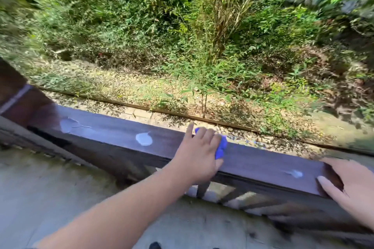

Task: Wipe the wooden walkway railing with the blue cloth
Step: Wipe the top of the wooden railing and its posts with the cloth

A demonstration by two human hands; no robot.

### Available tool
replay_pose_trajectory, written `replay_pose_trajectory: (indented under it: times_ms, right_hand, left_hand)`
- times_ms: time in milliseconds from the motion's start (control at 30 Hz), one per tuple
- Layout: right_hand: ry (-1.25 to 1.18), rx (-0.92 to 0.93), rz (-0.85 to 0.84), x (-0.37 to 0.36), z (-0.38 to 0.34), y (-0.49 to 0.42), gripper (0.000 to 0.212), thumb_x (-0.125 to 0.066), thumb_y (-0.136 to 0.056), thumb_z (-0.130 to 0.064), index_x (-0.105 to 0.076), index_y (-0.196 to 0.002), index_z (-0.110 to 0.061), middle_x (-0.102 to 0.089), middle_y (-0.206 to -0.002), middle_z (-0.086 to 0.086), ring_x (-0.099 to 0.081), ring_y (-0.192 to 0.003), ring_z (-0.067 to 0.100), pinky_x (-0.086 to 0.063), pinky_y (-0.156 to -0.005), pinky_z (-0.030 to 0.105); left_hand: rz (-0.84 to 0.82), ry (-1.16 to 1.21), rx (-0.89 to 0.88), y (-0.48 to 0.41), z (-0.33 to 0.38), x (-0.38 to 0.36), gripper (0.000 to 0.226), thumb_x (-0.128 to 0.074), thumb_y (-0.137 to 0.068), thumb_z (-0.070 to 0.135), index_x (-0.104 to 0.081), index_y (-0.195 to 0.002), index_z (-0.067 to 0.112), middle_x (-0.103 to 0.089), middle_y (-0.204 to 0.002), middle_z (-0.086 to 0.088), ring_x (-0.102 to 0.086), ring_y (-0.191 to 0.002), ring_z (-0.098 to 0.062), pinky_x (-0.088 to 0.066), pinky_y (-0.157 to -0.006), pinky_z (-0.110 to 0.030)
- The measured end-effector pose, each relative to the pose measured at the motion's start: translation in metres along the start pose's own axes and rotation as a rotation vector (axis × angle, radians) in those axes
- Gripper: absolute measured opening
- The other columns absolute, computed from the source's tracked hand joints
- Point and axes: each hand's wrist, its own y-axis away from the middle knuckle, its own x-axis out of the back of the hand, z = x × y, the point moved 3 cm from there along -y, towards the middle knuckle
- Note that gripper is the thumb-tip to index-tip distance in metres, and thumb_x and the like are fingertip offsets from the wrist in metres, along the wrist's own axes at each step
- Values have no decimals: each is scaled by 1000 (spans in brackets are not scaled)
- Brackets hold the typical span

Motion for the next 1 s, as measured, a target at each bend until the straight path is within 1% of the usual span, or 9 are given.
replay_pose_trajectory:
  times_ms: [133, 200, 267, 333, 500, 600, 700, 867, 1000]
  right_hand:
    - [-57, 66, -4, -12, 8, -4, 50, -46, -86, -74, -48, -128, -48, -59, -105, -19, -60, -94, 17, -51, -78, 46]
    - [-72, 64, 17, -8, -19, -13, 42, -52, -84, -69, -44, -124, -58, -58, -99, -17, -59, -90, 19, -51, -78, 49]
    - [-75, 60, 33, -4, -64, -25, 51, -39, -86, -72, -46, -131, -49, -60, -108, -8, -56, -99, 27, -45, -94, 53]
    - [-53, 117, 43, -4, -119, -37, 64, -32, -89, -73, -51, -136, -34, -61, -126, -2, -53, -116, 31, -30, -111, 45]
    - [-133, 302, 101, -4, -241, -53, 63, -34, -95, -65, -50, -139, -23, -61, -134, 7, -48, -124, 28, -22, -116, 38]
    - [-169, 313, 78, -14, -281, -59, 64, -37, -93, -66, -49, -142, -26, -57, -139, 3, -45, -129, 25, -33, -114, 45]
    - [-195, 280, 56, -21, -294, -63, 63, -34, -94, -70, -43, -146, -35, -53, -143, -2, -39, -131, 20, -34, -114, 48]
    - [-151, 280, 19, -20, -296, -66, 64, -34, -95, -71, -49, -142, -29, -59, -138, -1, -49, -127, 25, -38, -108, 44]
    - [-121, 272, 21, -21, -298, -64, 66, -34, -95, -69, -54, -140, -26, -61, -135, 0, -50, -125, 23, -40, -105, 42]
  left_hand:
    - [-40, -45, 116, 38, -92, 8, 65, -36, -82, 50, -55, -133, 14, -58, -132, -8, -48, -129, -30, -14, -116, -68]
    - [-66, -58, 184, 58, -138, 12, 66, -36, -82, 49, -57, -134, 14, -59, -135, -7, -48, -131, -28, -11, -118, -67]
    - [-82, -56, 247, 78, -183, 16, 67, -33, -82, 50, -55, -136, 16, -57, -139, -6, -46, -134, -26, -10, -119, -65]
    - [-82, -39, 291, 96, -227, 19, 67, -31, -82, 49, -55, -135, 16, -57, -138, -7, -47, -133, -26, -12, -120, -63]
    - [-67, -34, 323, 120, -298, 22, 67, -30, -82, 46, -56, -134, 12, -58, -135, -11, -49, -131, -31, -10, -122, -59]
    - [-22, 7, 317, 120, -304, 16, 63, -32, -82, 43, -57, -129, 9, -58, -129, -14, -50, -126, -35, -17, -120, -56]
    - [47, 45, 312, 114, -294, 7, 53, -34, -83, 37, -58, -118, 6, -57, -118, -18, -49, -116, -39, -28, -113, -53]
    - [209, 77, 256, 96, -256, 7, 41, -43, -81, 33, -61, -107, 6, -60, -104, -16, -41, -103, -32, -31, -100, -42]
    - [121, 121, 166, 71, -195, -2, 43, -40, -84, 40, -58, -108, 9, -57, -105, -13, -44, -106, -35, -32, -108, -49]
